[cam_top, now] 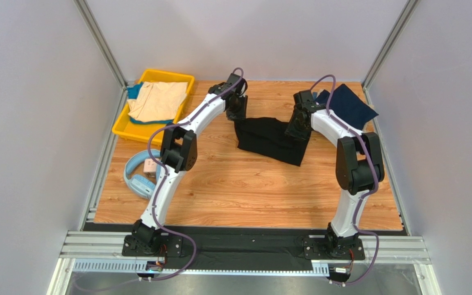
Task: Fold and stack the t-shirts
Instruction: Fold the long partially folded tshirt into a neat square, then smooth out wrinkles on the folded tshirt
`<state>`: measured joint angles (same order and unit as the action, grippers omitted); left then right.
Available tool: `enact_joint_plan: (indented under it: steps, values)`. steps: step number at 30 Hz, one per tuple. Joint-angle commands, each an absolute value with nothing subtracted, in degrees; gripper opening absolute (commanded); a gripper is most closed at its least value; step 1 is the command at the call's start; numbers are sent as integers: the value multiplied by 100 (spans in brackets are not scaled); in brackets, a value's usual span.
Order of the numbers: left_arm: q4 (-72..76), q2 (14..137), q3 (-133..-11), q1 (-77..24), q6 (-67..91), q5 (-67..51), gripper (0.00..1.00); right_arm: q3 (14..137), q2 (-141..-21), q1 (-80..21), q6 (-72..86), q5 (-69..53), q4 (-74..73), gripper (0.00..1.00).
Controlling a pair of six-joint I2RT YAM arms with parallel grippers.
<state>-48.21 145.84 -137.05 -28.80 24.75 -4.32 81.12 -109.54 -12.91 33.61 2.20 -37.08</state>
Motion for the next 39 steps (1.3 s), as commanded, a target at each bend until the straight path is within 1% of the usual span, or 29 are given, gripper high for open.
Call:
enact_joint_plan:
  steps: [1,7,9,11,15,18,19,20,28,35,39]
  values:
    - [-4790,13967,-13483,-2681,2479,-80,42,8209,-10767,-1108,3568,580,-3744,33]
    - [-4290,12702,-12071,-2549,2320,-18,42,8051,-10091,-1090,3323,852,-3753,36]
    - [-4158,12333,-11761,-2566,2329,-175,42,8042,-9828,-1090,3226,888,-3770,37]
    - [-4052,12156,-11436,-2601,2312,-535,42,8059,-9643,-1090,3085,923,-3814,38]
    - [-4043,11909,-11154,-2926,2040,-607,41,7964,-9115,-1090,2866,897,-3937,39]
    - [-4008,11988,-11057,-3260,1925,-668,41,7805,-8842,-1107,2742,195,-3867,39]
    - [-3973,12040,-11039,-3391,1934,-711,41,7700,-8816,-1134,2716,-250,-3867,39]
    - [-3947,12145,-11022,-3453,1951,-738,41,7638,-8781,-1195,2664,-359,-3885,39]
    - [-3560,12665,-10942,-3753,2153,-958,39,7251,-9070,-1582,2610,-571,-3656,37]
    - [-3428,12963,-11021,-3771,2188,-949,38,7725,-9894,-1810,2610,-800,-3507,35]
    - [-3445,13131,-11101,-3771,2197,-1054,38,8286,-10493,-1960,2637,-774,-3568,33]
